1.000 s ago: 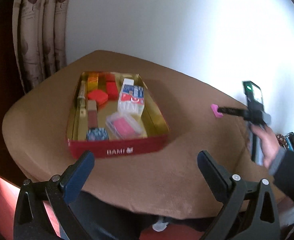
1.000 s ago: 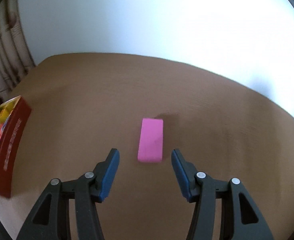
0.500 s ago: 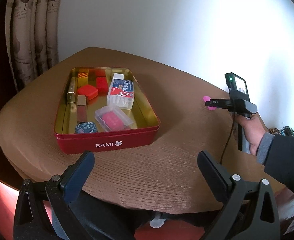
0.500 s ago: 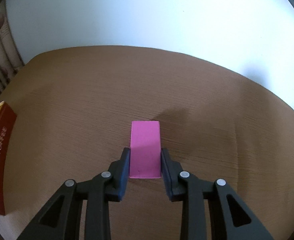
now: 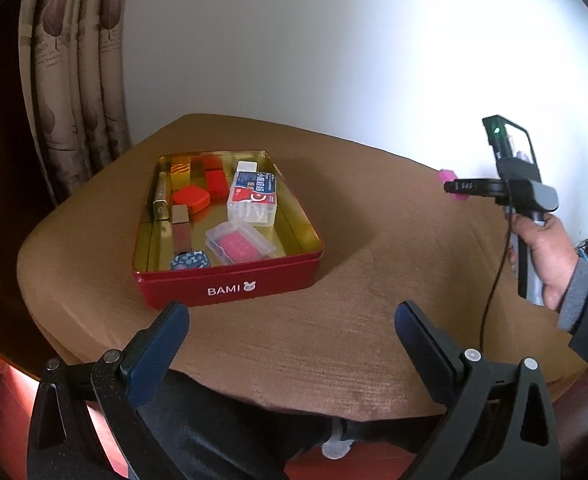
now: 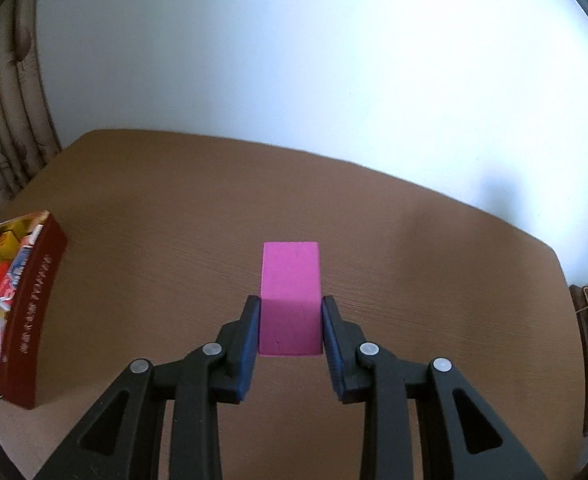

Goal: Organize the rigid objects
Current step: 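Carry the pink eraser into the tin tray and open the right gripper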

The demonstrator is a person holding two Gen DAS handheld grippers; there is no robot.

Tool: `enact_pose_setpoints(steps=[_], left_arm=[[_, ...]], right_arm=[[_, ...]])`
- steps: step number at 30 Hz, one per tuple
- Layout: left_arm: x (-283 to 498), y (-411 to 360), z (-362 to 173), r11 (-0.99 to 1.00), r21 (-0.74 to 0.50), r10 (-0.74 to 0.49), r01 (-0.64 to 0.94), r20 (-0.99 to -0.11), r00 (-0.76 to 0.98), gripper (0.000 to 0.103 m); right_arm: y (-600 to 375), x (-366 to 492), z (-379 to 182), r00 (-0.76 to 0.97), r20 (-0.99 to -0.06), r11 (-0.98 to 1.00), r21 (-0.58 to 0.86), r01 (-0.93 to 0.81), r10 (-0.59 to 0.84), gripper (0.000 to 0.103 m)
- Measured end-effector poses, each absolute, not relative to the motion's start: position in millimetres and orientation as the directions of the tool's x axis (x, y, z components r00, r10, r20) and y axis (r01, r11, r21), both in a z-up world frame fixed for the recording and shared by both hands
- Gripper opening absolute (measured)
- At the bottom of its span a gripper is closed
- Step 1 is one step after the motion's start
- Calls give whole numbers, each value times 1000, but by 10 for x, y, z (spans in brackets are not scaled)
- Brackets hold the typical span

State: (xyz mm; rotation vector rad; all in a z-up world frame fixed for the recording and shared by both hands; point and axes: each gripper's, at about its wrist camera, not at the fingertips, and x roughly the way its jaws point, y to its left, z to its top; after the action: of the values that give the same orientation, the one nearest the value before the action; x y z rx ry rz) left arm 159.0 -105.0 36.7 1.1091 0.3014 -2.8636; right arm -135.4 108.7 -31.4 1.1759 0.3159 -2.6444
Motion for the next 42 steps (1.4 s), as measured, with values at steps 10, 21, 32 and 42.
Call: enact_pose_setpoints(steps=[10,21,32,42], left_arm=[[1773,-1175,451,-974,-157,-23,162,-647,-762,101],[1813,-1214,497,-977,-114,-69,180,-633,-771,101],[1853,-1358,519,-965,-129,-98,229,-632,-768,101],[1858,-1416,504,-962,-139,-92,234,-643,-760,101]], right_arm=[[874,-1043,204,-709,-694,-943,-134,303,-129,30],[688,-703,742,-760,-631,-925,-179,335,-154,30],[331,-301,1109,-770,-597,-885,-207,417,-223,30],[-51,-72,1020,-768,-594,-837,-274,473,-240,30]])
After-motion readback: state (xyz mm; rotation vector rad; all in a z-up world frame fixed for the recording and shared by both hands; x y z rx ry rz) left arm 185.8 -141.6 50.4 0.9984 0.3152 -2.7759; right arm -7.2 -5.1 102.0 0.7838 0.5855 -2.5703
